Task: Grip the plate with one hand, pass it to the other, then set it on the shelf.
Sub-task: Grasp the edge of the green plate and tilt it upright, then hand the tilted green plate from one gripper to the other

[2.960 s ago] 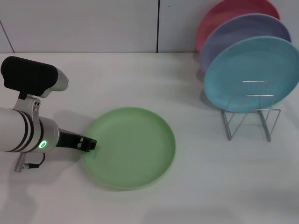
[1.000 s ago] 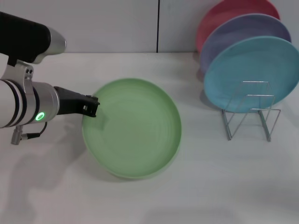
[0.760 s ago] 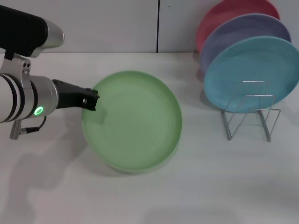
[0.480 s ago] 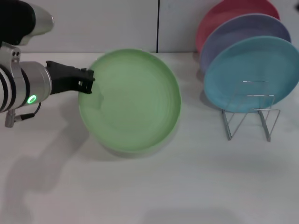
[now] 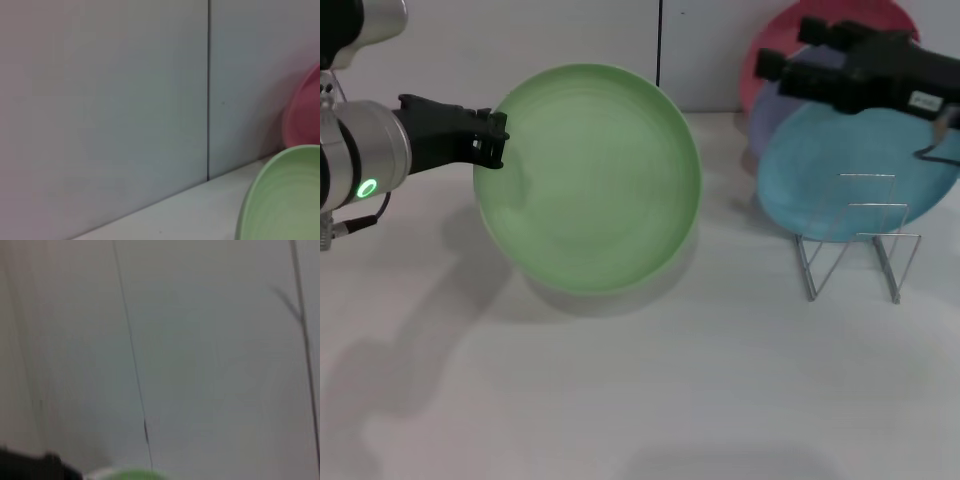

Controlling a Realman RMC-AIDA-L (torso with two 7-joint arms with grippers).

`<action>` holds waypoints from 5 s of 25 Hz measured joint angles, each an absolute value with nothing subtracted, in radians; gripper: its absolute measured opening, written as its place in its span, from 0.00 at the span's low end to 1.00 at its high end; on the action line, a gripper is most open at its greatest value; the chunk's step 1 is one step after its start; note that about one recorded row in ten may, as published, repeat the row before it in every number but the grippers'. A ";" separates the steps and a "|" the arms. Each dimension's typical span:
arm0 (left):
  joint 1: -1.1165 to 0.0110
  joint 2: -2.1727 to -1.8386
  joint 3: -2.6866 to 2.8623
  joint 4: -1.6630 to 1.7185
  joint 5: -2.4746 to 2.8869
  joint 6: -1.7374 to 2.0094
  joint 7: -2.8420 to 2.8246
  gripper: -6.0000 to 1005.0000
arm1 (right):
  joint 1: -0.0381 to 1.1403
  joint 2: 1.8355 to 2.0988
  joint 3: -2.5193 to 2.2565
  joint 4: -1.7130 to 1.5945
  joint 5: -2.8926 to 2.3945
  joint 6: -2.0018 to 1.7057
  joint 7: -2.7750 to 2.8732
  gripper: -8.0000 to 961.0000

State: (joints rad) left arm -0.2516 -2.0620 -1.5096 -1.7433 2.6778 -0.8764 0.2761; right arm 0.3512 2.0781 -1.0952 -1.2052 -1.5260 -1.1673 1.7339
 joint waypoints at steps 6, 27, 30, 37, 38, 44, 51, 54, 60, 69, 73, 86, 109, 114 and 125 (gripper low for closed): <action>-0.230 -2.062 -1.507 -1.770 2.677 -0.846 0.311 0.05 | 0.394 2.077 -1.159 -1.253 -1.717 -1.085 1.882 0.87; -0.224 -2.063 -1.501 -1.784 2.676 -0.761 0.328 0.05 | 0.479 2.073 -1.293 -1.280 -1.929 -0.945 2.085 0.87; -0.224 -2.064 -1.500 -1.786 2.676 -0.761 0.325 0.05 | 0.494 2.072 -1.310 -1.264 -1.930 -0.925 2.091 0.87; -0.227 -2.065 -1.500 -1.789 2.675 -0.761 0.321 0.05 | 0.520 2.072 -1.337 -1.236 -1.931 -0.903 2.094 0.87; -0.227 -2.065 -1.500 -1.789 2.675 -0.761 0.321 0.05 | 0.520 2.072 -1.338 -1.236 -1.931 -0.902 2.095 0.87; -0.225 -2.065 -1.499 -1.794 2.675 -0.763 0.321 0.05 | 0.530 2.069 -1.339 -1.212 -1.931 -0.902 2.098 0.87; -0.222 -2.064 -1.499 -1.802 2.675 -0.768 0.324 0.05 | 0.547 2.059 -1.283 -1.286 -1.964 -1.023 2.197 0.73; -0.221 -2.063 -1.499 -1.804 2.675 -0.770 0.327 0.05 | 0.594 2.045 -1.171 -1.354 -2.036 -1.210 2.323 0.69; -0.214 -2.063 -1.499 -1.801 2.675 -0.764 0.328 0.05 | 0.716 1.991 -0.915 -1.443 -2.116 -1.495 2.448 0.72; -0.140 -2.061 -1.419 -1.786 2.674 -0.630 0.329 0.05 | 0.769 1.967 -0.869 -1.472 -2.249 -1.575 2.479 0.74; -0.131 -2.062 -1.391 -1.754 2.674 -0.585 0.329 0.05 | 0.794 1.958 -0.872 -1.444 -2.269 -1.584 2.478 0.74; -0.103 -2.061 -1.310 -1.694 2.677 -0.433 0.329 0.05 | 0.840 1.950 -0.906 -1.412 -2.298 -1.594 2.464 0.74; -0.109 -2.062 -1.279 -1.646 2.678 -0.375 0.330 0.05 | 0.925 1.955 -1.002 -1.264 -2.380 -1.519 2.463 0.74; -0.108 -2.062 -1.278 -1.647 2.677 -0.375 0.330 0.05 | 0.956 1.968 -1.018 -1.218 -2.424 -1.507 2.463 0.74; -0.104 -2.062 -1.278 -1.651 2.677 -0.378 0.330 0.05 | 0.971 2.008 -1.042 -1.208 -2.481 -1.463 2.460 0.74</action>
State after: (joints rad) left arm -0.1044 -2.0616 -1.2777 -1.6509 2.6767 -0.3778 0.3298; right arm 0.9707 2.0078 -1.0417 -1.2085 -2.4811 -1.4628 2.4603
